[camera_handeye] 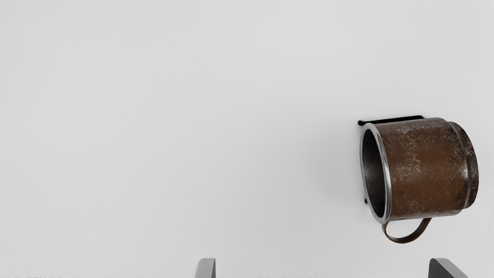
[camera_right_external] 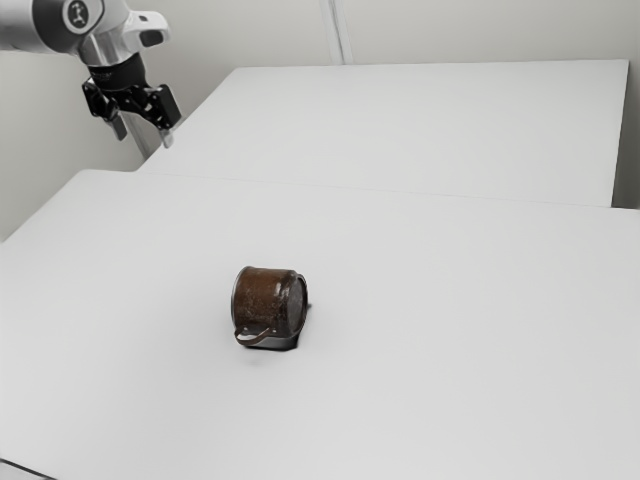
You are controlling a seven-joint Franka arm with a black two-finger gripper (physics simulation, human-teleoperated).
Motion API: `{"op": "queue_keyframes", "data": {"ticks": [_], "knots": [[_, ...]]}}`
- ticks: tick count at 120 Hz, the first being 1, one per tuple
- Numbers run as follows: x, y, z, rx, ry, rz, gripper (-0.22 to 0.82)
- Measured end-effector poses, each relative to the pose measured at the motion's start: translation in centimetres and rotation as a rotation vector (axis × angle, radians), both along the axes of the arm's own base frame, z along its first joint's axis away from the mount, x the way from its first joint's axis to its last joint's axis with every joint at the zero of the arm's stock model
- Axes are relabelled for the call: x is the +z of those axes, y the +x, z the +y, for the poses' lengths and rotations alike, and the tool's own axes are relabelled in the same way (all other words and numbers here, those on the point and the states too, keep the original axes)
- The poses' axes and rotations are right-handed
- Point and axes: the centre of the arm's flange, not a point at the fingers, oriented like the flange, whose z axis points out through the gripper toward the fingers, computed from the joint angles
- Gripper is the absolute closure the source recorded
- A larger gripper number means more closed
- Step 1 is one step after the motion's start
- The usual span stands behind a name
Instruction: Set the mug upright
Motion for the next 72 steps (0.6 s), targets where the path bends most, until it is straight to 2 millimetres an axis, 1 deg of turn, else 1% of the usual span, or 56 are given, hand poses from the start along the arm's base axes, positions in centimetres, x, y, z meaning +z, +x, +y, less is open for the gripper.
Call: {"op": "queue_keyframes", "data": {"ticks": [13,17,20,33,40,47,51,58,72], "knots": [[0.6,-0.7,0.5,0.014,-0.047,-0.004,0.00],[0.4,-0.8,0.6,0.018,-0.064,0.001,0.00],[-0.3,-0.7,0.6,0.022,-0.096,0.013,0.00],[-6.7,-1.1,0.1,0.047,-0.310,0.098,0.00],[-11.0,-1.5,-0.1,0.068,-0.456,0.129,0.00],[-15.1,-2.0,0.0,0.104,-0.607,0.144,0.00],[-17.2,-2.4,0.4,0.129,-0.690,0.143,0.00],[-20.1,-3.0,1.3,0.174,-0.817,0.125,0.00],[-25.4,-3.8,4.3,0.254,-0.996,0.065,0.00]]}}
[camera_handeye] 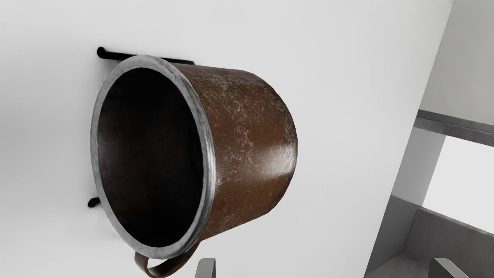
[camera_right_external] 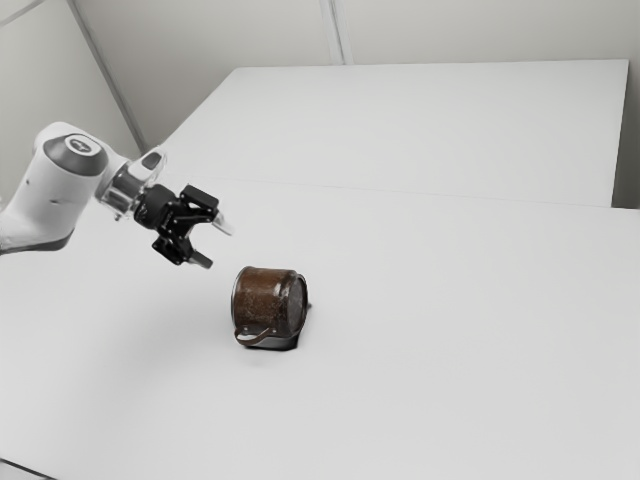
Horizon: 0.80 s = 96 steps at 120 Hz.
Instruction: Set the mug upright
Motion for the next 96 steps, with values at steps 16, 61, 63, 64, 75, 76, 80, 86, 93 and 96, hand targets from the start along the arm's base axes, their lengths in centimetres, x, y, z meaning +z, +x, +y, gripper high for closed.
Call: {"op": "queue_keyframes", "data": {"ticks": [16,61,63,64,75,76,80,86,93,96], "knots": [[-3.9,-1.2,3.6,0.101,-0.109,-0.073,0.00],[-10.2,-1.2,2.1,0.078,-0.241,-0.258,0.00],[-10.4,-1.1,2.1,0.077,-0.245,-0.265,0.00],[-10.5,-1.1,2.1,0.077,-0.247,-0.269,0.00],[-11.4,-1.2,1.6,0.073,-0.269,-0.306,0.00],[-11.4,-1.2,1.5,0.072,-0.271,-0.309,0.00],[-11.6,-1.2,1.2,0.070,-0.278,-0.322,0.00],[-11.8,-1.2,0.9,0.063,-0.286,-0.343,0.00],[-12.0,-1.1,0.4,0.052,-0.293,-0.365,0.00],[-12.0,-1.0,0.1,0.047,-0.296,-0.374,0.00]]}}
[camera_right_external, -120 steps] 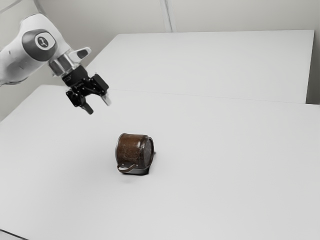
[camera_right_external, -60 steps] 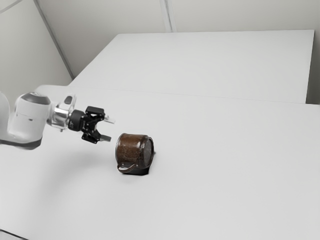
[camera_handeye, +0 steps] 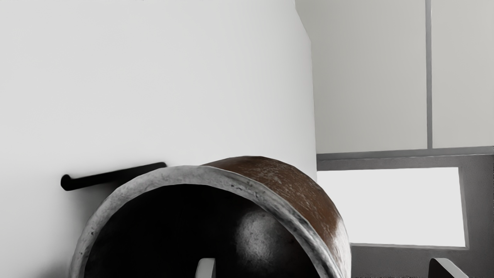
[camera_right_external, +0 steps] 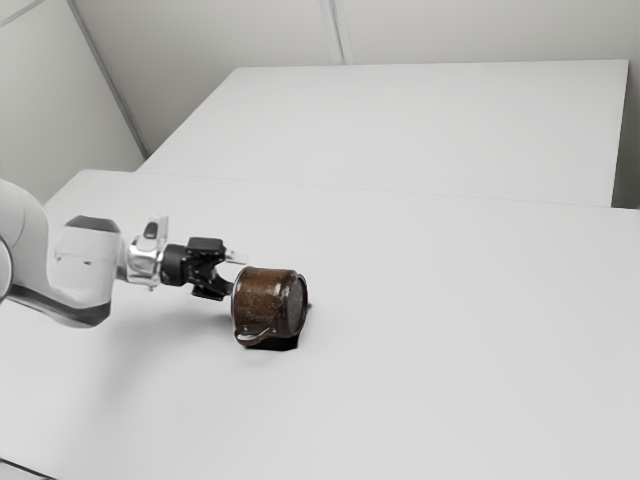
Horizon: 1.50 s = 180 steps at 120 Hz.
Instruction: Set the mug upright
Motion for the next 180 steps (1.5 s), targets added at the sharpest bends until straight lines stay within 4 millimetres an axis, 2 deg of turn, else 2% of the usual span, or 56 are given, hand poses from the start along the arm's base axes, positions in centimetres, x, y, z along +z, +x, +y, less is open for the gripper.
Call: {"op": "queue_keyframes", "data": {"ticks": [19,24,38,46,76,99,105,112,120,128,136,147,153,162,180], "knots": [[-0.4,0.2,-0.8,-0.018,-0.001,-0.050,0.03],[-0.4,0.2,-0.9,-0.019,0.000,-0.062,0.10],[-0.4,0.3,-0.9,-0.021,0.007,-0.092,0.41],[-0.4,0.3,-0.9,-0.025,0.009,-0.107,0.53],[0.0,0.3,-0.9,-0.039,0.022,-0.154,0.72],[4.4,1.4,-1.8,-0.076,0.009,-0.269,0.76],[6.1,2.5,-2.4,-0.103,0.018,-0.310,0.77],[9.2,4.7,-3.4,-0.191,0.102,-0.375,0.77],[12.0,6.8,-4.7,-0.348,0.315,-0.419,0.77],[12.4,7.4,-6.0,-0.534,0.572,-0.378,0.78],[12.2,7.6,-5.9,-0.655,0.799,-0.312,0.77],[12.6,5.9,-6.0,-0.724,1.025,-0.234,0.77],[12.5,3.6,-6.8,-0.734,1.104,-0.202,0.78],[11.1,-0.5,-8.3,-0.725,1.182,-0.166,0.78],[9.3,-4.8,-9.6,-0.619,1.266,-0.120,0.78]]}}
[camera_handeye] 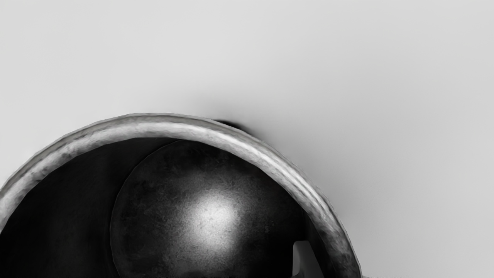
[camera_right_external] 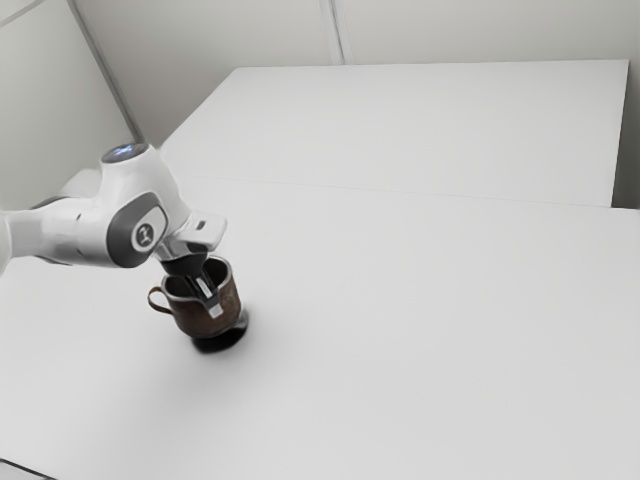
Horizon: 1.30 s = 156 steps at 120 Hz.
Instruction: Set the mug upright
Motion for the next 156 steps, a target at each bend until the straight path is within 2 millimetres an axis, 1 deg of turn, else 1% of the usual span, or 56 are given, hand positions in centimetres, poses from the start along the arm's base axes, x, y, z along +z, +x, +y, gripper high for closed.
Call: {"op": "queue_keyframes", "data": {"ticks": [15,22,36,57,73,81,100,106,117,129,133,136,142,146,151,156], "knots": [[-0.4,-2.0,-0.6,0.095,0.015,-0.047,0.78],[-0.4,-2.4,-0.8,0.139,0.016,-0.065,0.78],[-0.4,-2.2,-1.1,0.220,0.010,-0.097,0.78],[-0.7,-1.9,-3.2,0.299,-0.008,-0.119,0.78],[-0.9,-1.9,-5.1,0.344,-0.027,-0.123,0.78],[-0.9,-1.9,-5.6,0.371,-0.036,-0.123,0.78],[-0.9,-1.9,-5.8,0.429,-0.056,-0.118,0.43],[-0.9,-1.9,-5.8,0.444,-0.059,-0.117,0.34],[-0.8,-1.8,-5.8,0.466,-0.063,-0.117,0.22],[-0.6,-1.8,-6.0,0.482,-0.067,-0.119,0.14],[0.3,-1.3,-6.2,0.483,-0.071,-0.126,0.12],[2.3,-0.3,-6.5,0.483,-0.080,-0.139,0.11],[7.7,2.2,-7.0,0.478,-0.105,-0.169,0.08],[11.0,3.3,-7.2,0.468,-0.115,-0.182,0.07],[15.4,4.3,-7.5,0.450,-0.125,-0.200,0.06],[19.3,4.8,-7.8,0.431,-0.130,-0.211,0.05]]}}
